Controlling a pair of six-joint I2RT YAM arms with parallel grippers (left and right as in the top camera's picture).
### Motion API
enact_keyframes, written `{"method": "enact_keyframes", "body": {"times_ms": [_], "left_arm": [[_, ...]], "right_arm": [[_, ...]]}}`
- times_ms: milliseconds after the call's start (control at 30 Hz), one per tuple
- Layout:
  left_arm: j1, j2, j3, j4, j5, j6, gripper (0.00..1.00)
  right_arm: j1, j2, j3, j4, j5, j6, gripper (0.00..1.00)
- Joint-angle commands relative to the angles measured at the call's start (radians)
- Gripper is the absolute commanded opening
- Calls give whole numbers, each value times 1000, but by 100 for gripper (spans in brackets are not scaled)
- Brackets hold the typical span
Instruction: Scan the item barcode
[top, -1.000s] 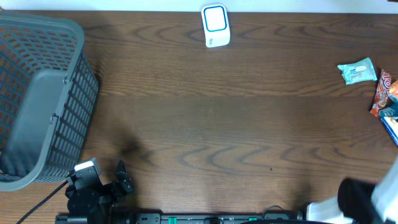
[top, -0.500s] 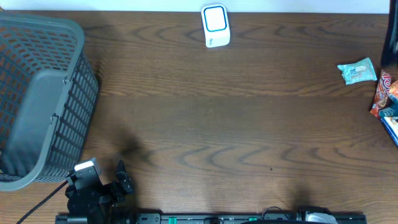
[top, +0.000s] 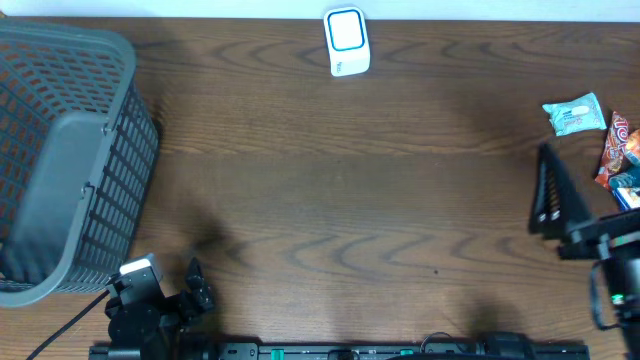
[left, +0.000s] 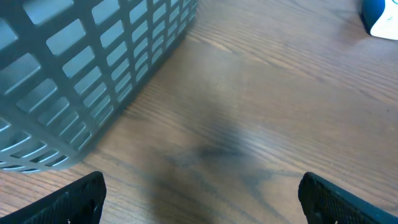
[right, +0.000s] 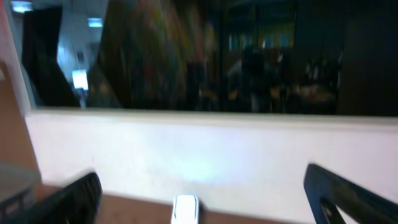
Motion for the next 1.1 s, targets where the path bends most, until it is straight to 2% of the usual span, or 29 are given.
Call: {"method": "enact_keyframes", "body": {"times_ms": [0, 267, 500, 700, 1067], "left_arm": [[-3, -3, -3, -2, -9, -2, 99], [-3, -3, -3, -2, -9, -2, 99], [-3, -3, -3, -2, -9, -2, 99], [-3, -3, -3, -2, -9, -2, 99], [-3, -3, -3, -2, -9, -2, 99]], "right_arm": [[12, -101, -140, 42, 1, -3, 99], [-50, -372, -392, 34, 5, -4, 99], [-60, -520, -415, -40, 27, -91, 99], [-60, -575, -415, -122, 27, -102, 99], [-74, -574, -408, -40, 35, -101, 99]]}}
